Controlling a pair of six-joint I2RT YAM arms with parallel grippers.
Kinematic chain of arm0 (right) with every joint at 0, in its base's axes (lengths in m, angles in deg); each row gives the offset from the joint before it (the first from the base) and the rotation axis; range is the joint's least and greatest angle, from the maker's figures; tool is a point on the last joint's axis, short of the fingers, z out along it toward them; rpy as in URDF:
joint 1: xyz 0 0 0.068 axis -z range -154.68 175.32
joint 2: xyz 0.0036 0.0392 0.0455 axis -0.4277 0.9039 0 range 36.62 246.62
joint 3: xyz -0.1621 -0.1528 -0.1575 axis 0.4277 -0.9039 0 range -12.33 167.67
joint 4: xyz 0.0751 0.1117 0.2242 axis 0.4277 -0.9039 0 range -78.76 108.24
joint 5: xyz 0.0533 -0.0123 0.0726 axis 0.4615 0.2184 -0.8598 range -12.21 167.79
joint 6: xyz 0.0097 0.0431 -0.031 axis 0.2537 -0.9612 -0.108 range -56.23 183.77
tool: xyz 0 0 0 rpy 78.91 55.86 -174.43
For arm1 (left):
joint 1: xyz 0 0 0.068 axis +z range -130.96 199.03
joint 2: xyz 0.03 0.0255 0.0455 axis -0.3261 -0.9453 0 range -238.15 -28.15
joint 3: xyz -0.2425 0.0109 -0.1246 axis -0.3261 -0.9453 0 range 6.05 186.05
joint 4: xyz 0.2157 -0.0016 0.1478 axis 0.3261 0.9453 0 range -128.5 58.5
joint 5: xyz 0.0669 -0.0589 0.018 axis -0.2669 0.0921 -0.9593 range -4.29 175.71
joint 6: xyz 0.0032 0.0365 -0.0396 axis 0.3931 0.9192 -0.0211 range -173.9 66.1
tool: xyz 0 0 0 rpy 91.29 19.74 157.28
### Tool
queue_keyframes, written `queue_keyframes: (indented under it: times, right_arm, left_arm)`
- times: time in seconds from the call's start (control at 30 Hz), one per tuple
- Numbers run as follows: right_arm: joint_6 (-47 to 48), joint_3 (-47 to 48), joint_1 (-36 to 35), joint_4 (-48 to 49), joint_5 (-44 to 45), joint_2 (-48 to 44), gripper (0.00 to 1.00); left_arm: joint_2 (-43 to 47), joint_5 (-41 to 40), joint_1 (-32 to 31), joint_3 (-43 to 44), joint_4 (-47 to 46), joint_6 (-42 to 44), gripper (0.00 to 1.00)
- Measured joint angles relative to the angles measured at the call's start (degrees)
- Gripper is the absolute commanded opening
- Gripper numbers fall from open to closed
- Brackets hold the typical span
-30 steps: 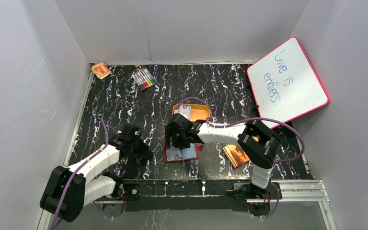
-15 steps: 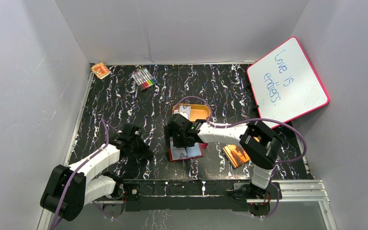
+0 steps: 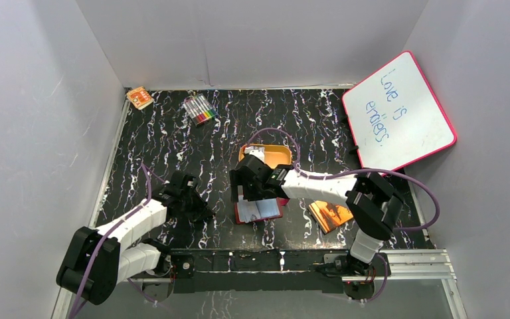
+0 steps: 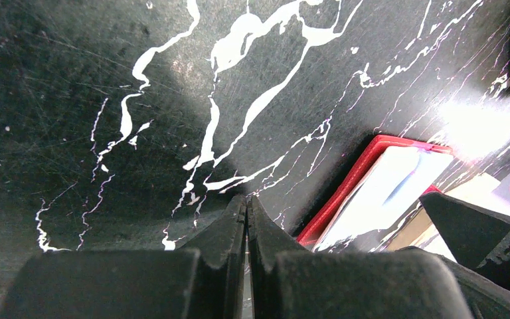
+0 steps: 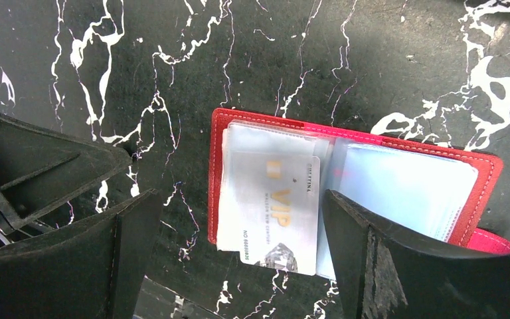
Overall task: Put the credit cards into the card holder
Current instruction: Insert the credit card into the card holder.
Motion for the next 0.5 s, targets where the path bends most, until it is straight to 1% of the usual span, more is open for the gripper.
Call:
queue_keyframes:
  times: [0.03, 0.1, 0.13, 0.2, 0.23, 0.27, 0.37, 0.5]
  right_arm:
    - [0.0, 0.0, 0.0, 0.0, 0.1, -0.1, 0.96]
    - [0.0, -0.3, 0.0, 0.1, 0.3, -0.3, 0.88]
    - [0.0, -0.7, 0.0, 0.1, 0.3, -0.5, 0.82]
    - [0.0, -1.8, 0.4, 0.1, 0.1, -1.3, 0.63]
    - [0.2, -2.6, 0.6, 0.1, -0.2, -2.0, 0.56]
    - [0.3, -3.5, 0.9, 0.1, -0.5, -2.8, 0.53]
    - [0.8, -6.5, 1.6, -0.1, -1.4, -5.9, 0.48]
    - [2.8, -9.5, 1.9, -0.6, -3.1, -10.0, 0.36]
  left_arm:
    - [0.0, 0.0, 0.0, 0.0, 0.0, 0.0, 0.0]
    - [0.0, 0.0, 0.0, 0.0, 0.0, 0.0, 0.0]
    - [0.0, 0.0, 0.0, 0.0, 0.0, 0.0, 0.0]
    - [0.0, 0.0, 0.0, 0.0, -0.1, 0.0, 0.0]
    - [0.0, 0.0, 0.0, 0.0, -0.1, 0.0, 0.0]
    - [0.0, 0.1, 0.0, 0.0, -0.1, 0.0, 0.0]
    - [-0.5, 0.5, 0.0, 0.0, -0.8, 0.0, 0.0]
    - [-1.3, 1.0, -0.1, 0.4, -1.1, 0.2, 0.0]
